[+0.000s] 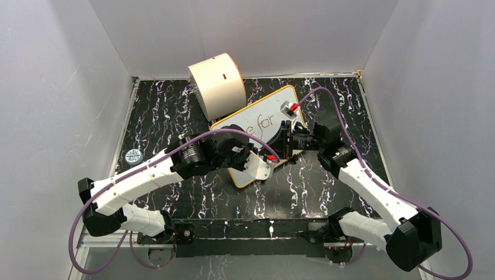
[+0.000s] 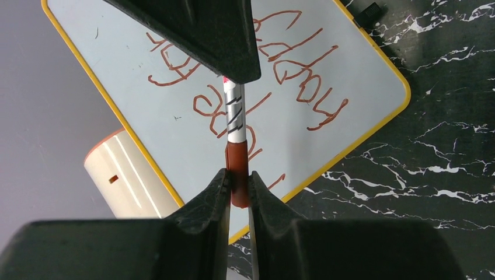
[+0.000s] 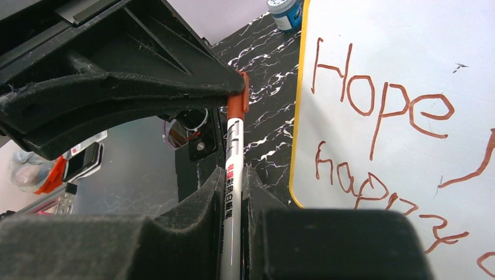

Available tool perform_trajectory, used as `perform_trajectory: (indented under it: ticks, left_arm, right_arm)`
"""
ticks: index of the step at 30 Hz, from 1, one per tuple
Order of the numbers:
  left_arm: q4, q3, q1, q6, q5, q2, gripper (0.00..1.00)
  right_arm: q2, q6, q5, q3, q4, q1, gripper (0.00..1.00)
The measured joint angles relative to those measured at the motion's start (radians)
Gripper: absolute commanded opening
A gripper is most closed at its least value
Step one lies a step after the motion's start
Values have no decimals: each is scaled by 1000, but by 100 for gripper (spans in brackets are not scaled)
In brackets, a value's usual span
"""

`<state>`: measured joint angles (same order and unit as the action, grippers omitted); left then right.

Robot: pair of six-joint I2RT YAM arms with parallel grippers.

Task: Write a sentence on the whiteboard
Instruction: Close the whiteboard marker at the center of the board.

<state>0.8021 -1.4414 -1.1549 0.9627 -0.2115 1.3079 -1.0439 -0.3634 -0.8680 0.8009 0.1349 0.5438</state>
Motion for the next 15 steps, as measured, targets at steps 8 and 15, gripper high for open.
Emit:
perform_trajectory:
  ticks: [8, 15]
  left_arm:
    - [7, 0, -25, 2, -28, 8, 0]
    - [-180, 24, -104, 20, 47, 31, 0]
  right_arm:
    - [-23, -45, -30, -7, 27, -4, 0]
    - [-40, -42, 19, -8, 45, 13, 0]
